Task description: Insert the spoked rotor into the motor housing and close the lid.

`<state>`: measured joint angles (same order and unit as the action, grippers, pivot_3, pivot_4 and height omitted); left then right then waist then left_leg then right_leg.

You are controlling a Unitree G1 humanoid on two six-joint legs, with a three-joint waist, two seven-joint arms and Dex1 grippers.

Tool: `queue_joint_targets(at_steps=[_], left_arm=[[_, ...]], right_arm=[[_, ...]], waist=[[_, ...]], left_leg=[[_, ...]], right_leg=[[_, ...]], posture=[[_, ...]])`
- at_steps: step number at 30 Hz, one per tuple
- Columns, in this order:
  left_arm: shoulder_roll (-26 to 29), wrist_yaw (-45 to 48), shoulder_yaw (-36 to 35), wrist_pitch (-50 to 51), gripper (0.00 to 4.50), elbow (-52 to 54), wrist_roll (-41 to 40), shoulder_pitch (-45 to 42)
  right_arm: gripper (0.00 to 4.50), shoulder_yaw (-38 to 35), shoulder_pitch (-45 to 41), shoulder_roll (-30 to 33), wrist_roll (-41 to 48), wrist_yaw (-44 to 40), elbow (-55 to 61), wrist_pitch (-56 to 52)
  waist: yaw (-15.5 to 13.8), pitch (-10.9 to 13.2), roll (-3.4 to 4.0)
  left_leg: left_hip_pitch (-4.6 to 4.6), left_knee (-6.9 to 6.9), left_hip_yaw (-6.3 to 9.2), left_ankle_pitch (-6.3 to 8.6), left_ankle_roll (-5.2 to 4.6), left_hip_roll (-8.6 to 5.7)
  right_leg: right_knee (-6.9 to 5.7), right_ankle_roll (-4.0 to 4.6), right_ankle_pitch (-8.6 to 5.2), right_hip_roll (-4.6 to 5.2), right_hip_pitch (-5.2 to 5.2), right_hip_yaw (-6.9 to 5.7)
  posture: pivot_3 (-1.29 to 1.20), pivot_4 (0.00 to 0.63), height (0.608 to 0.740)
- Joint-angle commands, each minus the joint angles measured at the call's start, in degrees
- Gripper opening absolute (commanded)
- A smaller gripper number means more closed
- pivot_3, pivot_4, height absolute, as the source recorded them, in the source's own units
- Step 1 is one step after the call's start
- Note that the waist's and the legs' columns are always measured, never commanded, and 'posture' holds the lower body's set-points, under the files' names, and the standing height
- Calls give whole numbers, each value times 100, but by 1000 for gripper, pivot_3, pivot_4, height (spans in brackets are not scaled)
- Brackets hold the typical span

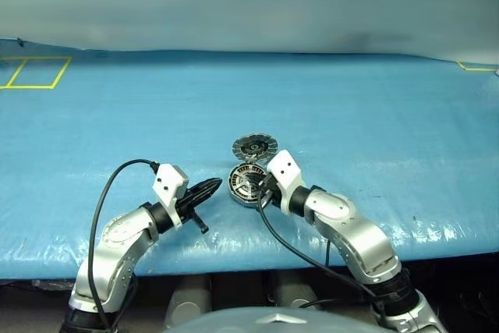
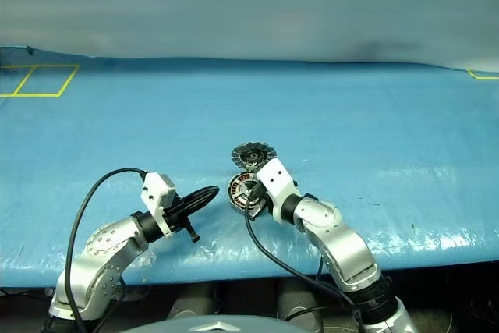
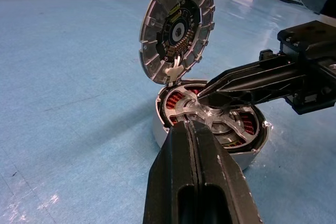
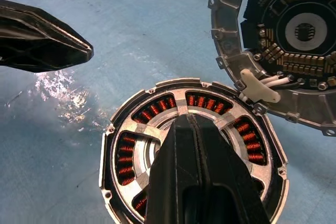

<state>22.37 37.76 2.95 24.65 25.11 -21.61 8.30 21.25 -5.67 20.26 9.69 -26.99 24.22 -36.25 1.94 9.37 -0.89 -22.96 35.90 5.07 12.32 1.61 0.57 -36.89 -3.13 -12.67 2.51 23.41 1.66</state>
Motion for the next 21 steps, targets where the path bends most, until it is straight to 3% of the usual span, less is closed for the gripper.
queue_joint_targets(at_steps=[1, 10, 21], left_arm=[[26, 64, 26, -30, 0, 61, -128, -41], [46, 74, 22, -5, 0, 75, -131, -30], [28, 75, 60, 24, 0, 71, -122, -37]], right_arm=[[9, 163, 187, 22, -62, -190, -195, 385], [9, -476, 150, -643, 366, 291, -358, -542], [9, -916, -86, -857, 988, 550, 74, -1655]], waist=[[8, 0, 0], [14, 0, -1], [9, 2, 1]], left_leg=[[0, 0, 0, 0, 0, 1], [6, 8, -3, 0, 0, 5], [1, 4, -3, -1, -1, 4]], right_leg=[[0, 0, 0, -1, 0, 0], [-6, 0, 1, -2, -2, 2], [-5, 0, 1, -2, 2, 3]], posture=[[0, 150, 740], [0, 150, 740], [0, 150, 740]])
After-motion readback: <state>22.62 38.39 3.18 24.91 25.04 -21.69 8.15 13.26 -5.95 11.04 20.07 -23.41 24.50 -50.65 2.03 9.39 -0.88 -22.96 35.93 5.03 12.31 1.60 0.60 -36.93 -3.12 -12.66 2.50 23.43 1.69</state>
